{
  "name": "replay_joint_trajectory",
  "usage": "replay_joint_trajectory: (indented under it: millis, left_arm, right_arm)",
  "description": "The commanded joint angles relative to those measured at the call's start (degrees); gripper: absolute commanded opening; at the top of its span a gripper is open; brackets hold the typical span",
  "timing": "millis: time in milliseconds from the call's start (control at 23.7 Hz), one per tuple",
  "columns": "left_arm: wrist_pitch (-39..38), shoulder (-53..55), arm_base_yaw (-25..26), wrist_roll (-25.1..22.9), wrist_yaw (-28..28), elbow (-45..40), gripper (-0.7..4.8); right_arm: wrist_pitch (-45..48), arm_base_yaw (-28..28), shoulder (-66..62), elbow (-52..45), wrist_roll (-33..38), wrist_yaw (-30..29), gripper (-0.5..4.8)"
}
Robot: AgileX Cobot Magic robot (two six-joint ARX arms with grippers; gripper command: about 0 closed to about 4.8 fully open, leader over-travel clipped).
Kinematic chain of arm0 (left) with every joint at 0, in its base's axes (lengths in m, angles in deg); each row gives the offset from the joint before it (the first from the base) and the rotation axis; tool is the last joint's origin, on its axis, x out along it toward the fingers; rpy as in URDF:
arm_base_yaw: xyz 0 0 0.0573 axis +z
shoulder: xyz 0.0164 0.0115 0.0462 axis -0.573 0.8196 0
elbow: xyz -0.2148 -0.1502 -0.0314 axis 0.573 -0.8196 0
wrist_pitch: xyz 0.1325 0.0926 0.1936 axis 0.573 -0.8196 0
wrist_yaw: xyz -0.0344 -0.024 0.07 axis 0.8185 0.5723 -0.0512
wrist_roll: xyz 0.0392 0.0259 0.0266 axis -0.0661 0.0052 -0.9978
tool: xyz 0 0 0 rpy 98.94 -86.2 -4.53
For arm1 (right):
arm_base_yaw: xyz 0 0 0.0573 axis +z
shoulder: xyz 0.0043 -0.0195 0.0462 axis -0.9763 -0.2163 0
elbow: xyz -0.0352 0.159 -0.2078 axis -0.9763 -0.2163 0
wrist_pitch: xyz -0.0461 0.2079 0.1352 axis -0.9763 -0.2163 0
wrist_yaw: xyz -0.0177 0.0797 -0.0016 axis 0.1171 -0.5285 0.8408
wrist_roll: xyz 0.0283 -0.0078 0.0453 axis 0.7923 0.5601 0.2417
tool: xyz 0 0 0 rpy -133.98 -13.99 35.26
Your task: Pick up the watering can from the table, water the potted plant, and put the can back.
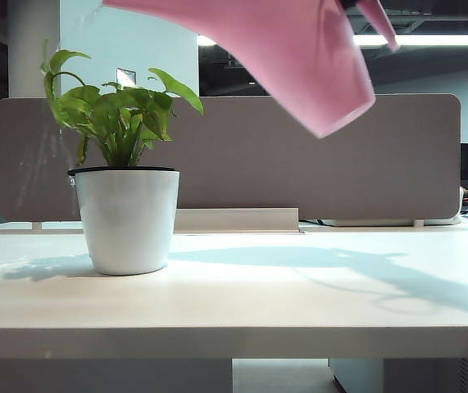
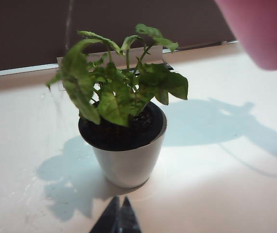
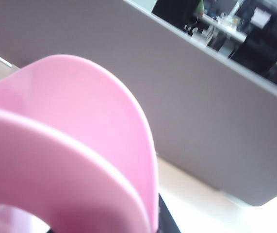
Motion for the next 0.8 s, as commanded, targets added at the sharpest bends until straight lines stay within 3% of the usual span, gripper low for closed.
replay_joint_trajectory:
  millis: [42, 295, 800]
  left_arm:
    - [0.7, 0.1, 0.0, 0.0, 0.0, 0.2, -0.05]
    - [0.7, 0.1, 0.0, 0.0, 0.0, 0.2, -0.05]
    - [0.8, 0.1, 0.0, 0.0, 0.0, 0.1, -0.05]
  right_arm:
    - [16.2, -0.5, 0.9, -6.3, 9.1, -3.8, -0.01]
    - [33.4, -1.0, 0.9, -18.4, 16.2, -4.5, -0.01]
    - [52.1, -9.7, 0.9, -38.2, 24.0, -4.8, -0.01]
